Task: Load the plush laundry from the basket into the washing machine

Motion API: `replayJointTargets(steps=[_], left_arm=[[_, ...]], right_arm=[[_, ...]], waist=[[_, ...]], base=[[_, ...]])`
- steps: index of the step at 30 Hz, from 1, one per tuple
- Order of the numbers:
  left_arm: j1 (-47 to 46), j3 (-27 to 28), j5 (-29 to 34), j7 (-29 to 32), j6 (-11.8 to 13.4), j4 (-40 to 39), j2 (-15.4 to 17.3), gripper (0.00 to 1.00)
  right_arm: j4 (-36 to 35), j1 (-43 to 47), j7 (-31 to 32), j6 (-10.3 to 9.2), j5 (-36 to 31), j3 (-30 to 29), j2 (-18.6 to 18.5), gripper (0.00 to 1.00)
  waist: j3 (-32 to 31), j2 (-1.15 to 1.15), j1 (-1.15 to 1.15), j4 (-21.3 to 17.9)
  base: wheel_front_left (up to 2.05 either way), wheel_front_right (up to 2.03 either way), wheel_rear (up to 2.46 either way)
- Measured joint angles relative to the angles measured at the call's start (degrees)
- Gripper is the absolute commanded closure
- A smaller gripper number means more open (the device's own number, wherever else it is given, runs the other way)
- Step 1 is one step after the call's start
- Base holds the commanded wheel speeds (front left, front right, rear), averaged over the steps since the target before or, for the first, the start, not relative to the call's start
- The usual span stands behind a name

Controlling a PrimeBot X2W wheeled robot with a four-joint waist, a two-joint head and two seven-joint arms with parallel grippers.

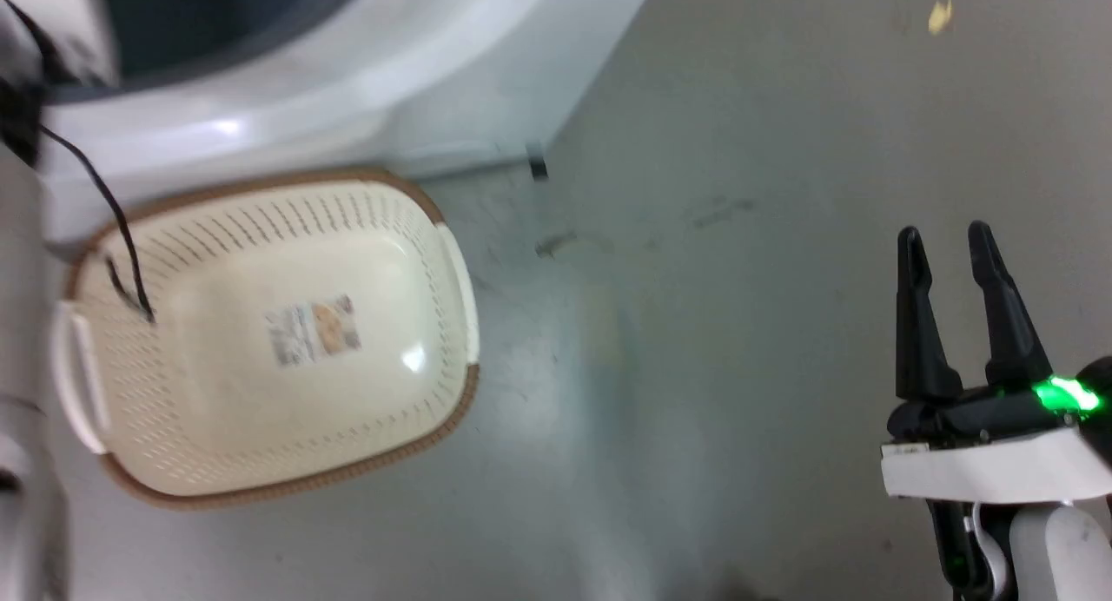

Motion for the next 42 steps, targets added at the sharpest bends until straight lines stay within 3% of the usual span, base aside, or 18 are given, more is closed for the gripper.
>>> replayJointTargets(steps=[6,11,17,22,27,35,42], left_arm=[[10.58,-1.47,-2.09,-10.21,-0.92,-0.36,-3.46,0.0],[20.89,-0.93,-5.67,-14.6,-1.22,-6.27,-7.81,0.0],[37.11,1.88,-9.59,-15.47,-0.08,-21.69,-11.8,0.0],[52.23,3.43,-9.89,-15.47,2.64,-37.21,-14.64,0.0],[63.65,4.22,-9.8,-15.48,5.14,-46.43,-17.16,0.0],[73.91,4.21,-6.25,-15.47,8.27,-51.35,-18.75,0.0],[78.65,2.78,-4.25,-15.47,9.23,-50.75,-19.91,0.0]], right_arm=[[-0.02,3.1,0.0,0.0,-3.26,-1.23,0.0,0.0],[-0.18,6.28,0.0,0.0,-6.06,-1.82,0.0,0.0],[-0.71,9.93,0.0,0.0,-8.56,-1.86,0.0,0.0],[-1.19,12.54,0.0,0.0,-9.36,-1.89,-0.01,0.0],[-1.36,14.73,0.0,0.0,-9.73,-1.69,0.0,0.0],[-1.15,16.85,0.0,0.0,-10.15,-1.13,0.0,0.0],[0.16,18.39,0.0,0.0,-10.42,-0.71,0.0,0.0]], waist=[[-7.65,0.0,-0.01,1.99],[-14.91,0.0,-0.02,4.2],[-23.45,0.0,-0.02,7.22],[-29.33,0.0,-0.02,9.87],[-33.36,0.0,-0.02,12.58],[-36.32,0.0,-0.01,15.75],[-36.87,0.0,0.0,17.16]], base=[[0.0,0.0,0.0],[0.0,0.0,0.0],[0.0,0.0,0.0],[0.0,0.0,0.0],[0.0,0.0,0.0],[0.0,0.0,0.0],[0.0,0.0,0.0]])
